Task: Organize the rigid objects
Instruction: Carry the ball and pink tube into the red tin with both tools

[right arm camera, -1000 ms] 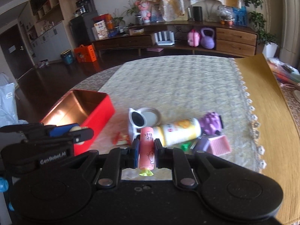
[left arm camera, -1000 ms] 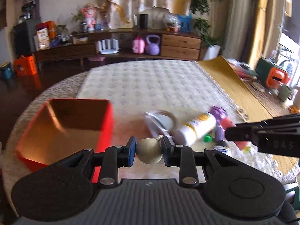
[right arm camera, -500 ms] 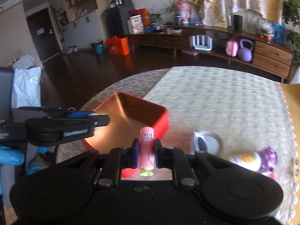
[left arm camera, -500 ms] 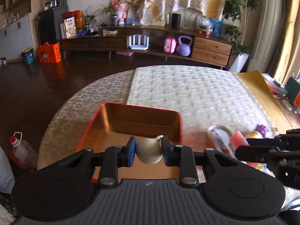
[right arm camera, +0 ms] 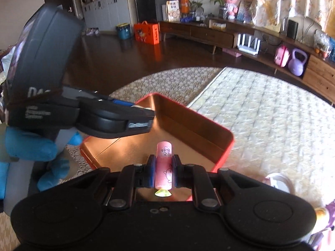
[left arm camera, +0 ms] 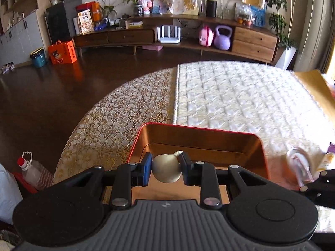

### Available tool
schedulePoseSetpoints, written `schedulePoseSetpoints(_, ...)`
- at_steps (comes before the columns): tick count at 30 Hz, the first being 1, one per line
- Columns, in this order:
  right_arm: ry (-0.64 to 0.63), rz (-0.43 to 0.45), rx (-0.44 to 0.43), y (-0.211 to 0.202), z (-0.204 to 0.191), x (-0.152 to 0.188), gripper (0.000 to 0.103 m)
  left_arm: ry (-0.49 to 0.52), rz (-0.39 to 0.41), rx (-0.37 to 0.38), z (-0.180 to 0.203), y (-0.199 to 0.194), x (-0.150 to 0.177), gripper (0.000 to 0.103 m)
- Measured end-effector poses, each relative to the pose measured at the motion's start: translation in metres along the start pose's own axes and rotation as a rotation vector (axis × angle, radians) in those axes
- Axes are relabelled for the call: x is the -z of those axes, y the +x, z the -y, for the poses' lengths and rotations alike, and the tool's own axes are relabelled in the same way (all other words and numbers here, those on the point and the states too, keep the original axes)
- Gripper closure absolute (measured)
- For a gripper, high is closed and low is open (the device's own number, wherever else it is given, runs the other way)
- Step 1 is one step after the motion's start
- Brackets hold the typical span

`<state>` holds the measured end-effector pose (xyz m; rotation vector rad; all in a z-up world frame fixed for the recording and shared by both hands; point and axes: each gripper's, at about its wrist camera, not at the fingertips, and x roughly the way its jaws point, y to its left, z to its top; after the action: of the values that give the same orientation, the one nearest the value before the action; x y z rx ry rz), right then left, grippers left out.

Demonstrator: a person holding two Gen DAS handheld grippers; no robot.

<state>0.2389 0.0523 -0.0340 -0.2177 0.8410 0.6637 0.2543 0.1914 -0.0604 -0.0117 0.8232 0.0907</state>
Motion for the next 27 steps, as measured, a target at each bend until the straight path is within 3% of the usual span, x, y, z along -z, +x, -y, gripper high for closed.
schedulePoseSetpoints(14, -0.008, -0.086, 0.01, 0.056, -0.007, 0.001, 0.088, -0.004, -0.131, 0.0, 0.002, 0.07, -0.013, 0.074)
schedulePoseSetpoints(27, -0.014, -0.137, 0.028, 0.065, -0.014, 0.012, 0.084, 0.081, -0.141, -0.052, 0.015, 0.079, -0.014, 0.074)
